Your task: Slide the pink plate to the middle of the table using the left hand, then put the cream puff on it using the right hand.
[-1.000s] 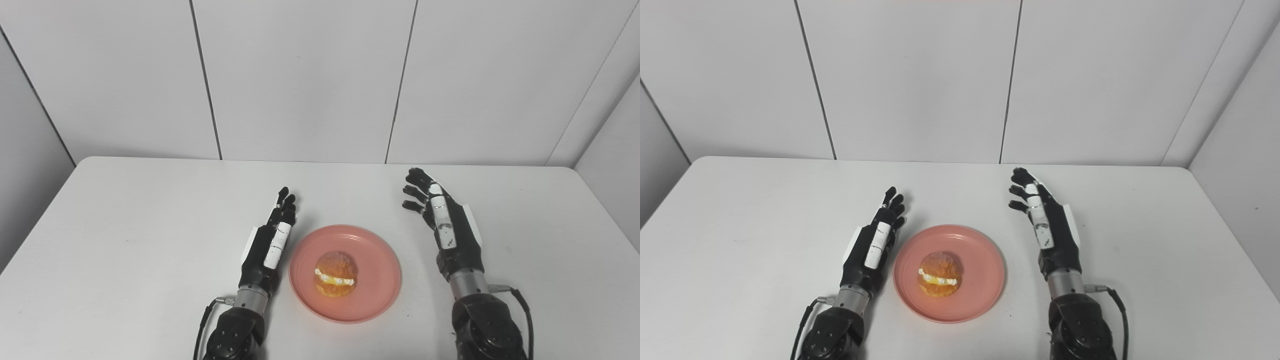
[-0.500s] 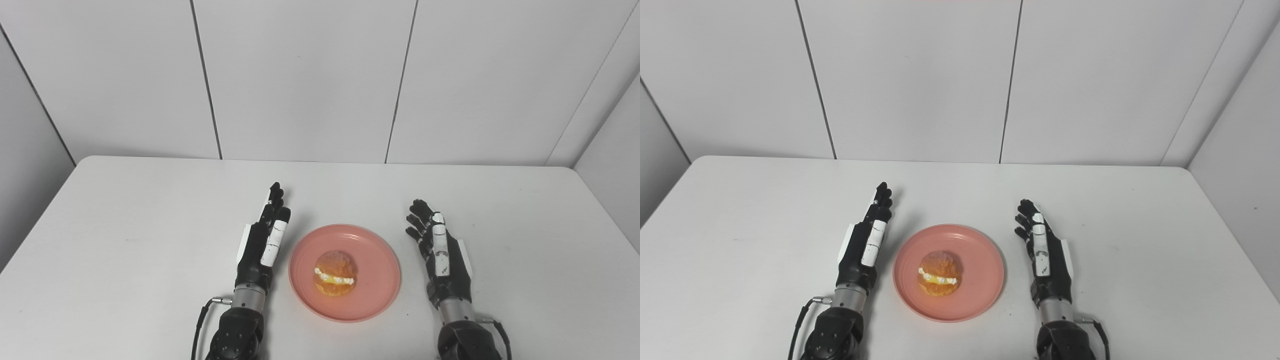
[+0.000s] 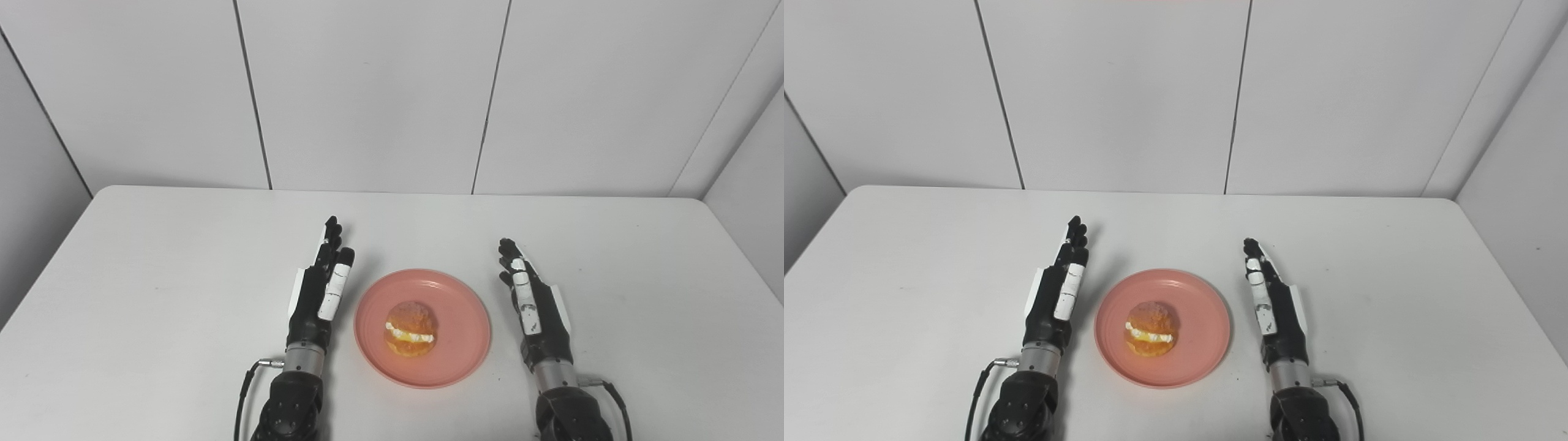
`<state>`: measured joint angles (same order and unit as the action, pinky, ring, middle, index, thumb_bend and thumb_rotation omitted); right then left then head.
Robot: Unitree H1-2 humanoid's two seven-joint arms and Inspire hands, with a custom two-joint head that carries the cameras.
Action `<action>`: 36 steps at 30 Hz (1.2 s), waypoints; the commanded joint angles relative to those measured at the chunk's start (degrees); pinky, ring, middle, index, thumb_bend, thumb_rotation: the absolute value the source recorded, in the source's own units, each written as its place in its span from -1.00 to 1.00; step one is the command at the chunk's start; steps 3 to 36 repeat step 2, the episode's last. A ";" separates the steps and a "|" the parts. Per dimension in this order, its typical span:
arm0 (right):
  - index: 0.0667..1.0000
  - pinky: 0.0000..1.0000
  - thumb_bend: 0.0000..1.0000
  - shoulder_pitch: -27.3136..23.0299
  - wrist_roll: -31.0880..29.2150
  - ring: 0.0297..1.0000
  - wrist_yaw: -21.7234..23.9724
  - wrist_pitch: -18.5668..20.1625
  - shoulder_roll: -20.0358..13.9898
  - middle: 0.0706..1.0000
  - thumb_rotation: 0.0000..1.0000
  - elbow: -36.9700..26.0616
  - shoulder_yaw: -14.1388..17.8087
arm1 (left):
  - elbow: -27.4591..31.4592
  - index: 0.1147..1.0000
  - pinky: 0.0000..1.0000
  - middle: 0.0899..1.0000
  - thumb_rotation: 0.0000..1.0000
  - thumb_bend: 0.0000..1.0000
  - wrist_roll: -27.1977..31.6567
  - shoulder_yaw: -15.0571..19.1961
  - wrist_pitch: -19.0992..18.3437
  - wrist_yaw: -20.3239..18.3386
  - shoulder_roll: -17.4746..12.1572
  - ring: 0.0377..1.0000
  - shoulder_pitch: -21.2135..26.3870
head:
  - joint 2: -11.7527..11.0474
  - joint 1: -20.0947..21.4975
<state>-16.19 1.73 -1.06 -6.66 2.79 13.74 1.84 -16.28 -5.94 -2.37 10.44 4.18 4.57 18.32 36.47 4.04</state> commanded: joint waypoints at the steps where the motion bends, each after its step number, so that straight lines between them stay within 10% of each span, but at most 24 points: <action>1: 0.76 0.99 0.63 0.55 0.36 0.91 -0.63 0.24 -0.33 0.86 1.00 0.16 -0.13 | -0.62 0.93 1.00 1.00 0.91 0.80 0.09 -0.06 0.29 0.36 0.20 1.00 -2.03 | -0.02 -0.06; 36: 0.77 0.99 0.64 0.55 0.30 0.92 -0.60 0.32 -0.38 0.86 1.00 0.11 -0.18 | -0.37 0.93 1.00 1.00 0.91 0.83 0.18 -0.04 -0.05 0.30 0.24 1.00 -2.07 | 0.03 -0.06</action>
